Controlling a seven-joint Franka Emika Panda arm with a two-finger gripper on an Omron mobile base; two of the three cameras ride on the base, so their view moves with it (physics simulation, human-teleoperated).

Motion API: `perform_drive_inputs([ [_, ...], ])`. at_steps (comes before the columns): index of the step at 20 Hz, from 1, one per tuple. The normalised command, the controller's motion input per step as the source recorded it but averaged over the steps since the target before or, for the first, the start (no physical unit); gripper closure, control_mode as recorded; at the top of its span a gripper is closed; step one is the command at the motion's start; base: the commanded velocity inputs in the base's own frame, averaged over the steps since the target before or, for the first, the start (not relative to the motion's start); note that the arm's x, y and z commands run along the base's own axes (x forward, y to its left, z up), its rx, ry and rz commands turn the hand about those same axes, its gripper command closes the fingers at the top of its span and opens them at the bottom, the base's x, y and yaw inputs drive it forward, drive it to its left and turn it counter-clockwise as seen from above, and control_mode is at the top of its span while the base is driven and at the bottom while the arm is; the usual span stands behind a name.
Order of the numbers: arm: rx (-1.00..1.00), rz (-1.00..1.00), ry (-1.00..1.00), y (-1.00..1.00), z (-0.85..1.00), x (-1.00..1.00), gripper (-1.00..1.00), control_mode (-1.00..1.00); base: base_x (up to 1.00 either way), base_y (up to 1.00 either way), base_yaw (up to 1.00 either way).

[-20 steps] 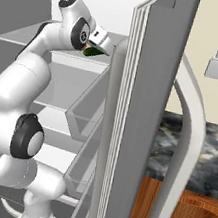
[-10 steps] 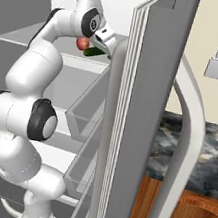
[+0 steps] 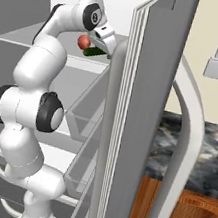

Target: Open the fridge, remove the peach, cucumber, and chicken drumstick, and place them on any counter.

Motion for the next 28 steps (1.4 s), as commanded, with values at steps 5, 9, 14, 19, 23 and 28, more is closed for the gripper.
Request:
perform_drive_inputs([
  [5,0.00,-0.07,0.16,0.60,-1.00,0.36,1.00,-1.00,0.00,0.00,0.00],
  [9,0.00,-0.05,0.10,0.52,-1.00,0.21,1.00,-1.00,0.00,0.00,0.00],
  [14,0.00,-0.02,0.21,0.44,-1.00,0.08,1.00,-1.00,0.00,0.00,0.00],
  [19,-0.02,-0.01,0.15,0.39,-1.00,-0.11,1.00,-1.00,0.00,0.00,0.00],
  [23,0.00,0.00,0.10,0.08,-0.84,-0.18,1.00,-1.00,0.00,0.00,0.00],
  [28,-0.02,0.00,0.00,0.03,-0.17,-0.19,1.00,-1.00,0.00,0.00,0.00],
])
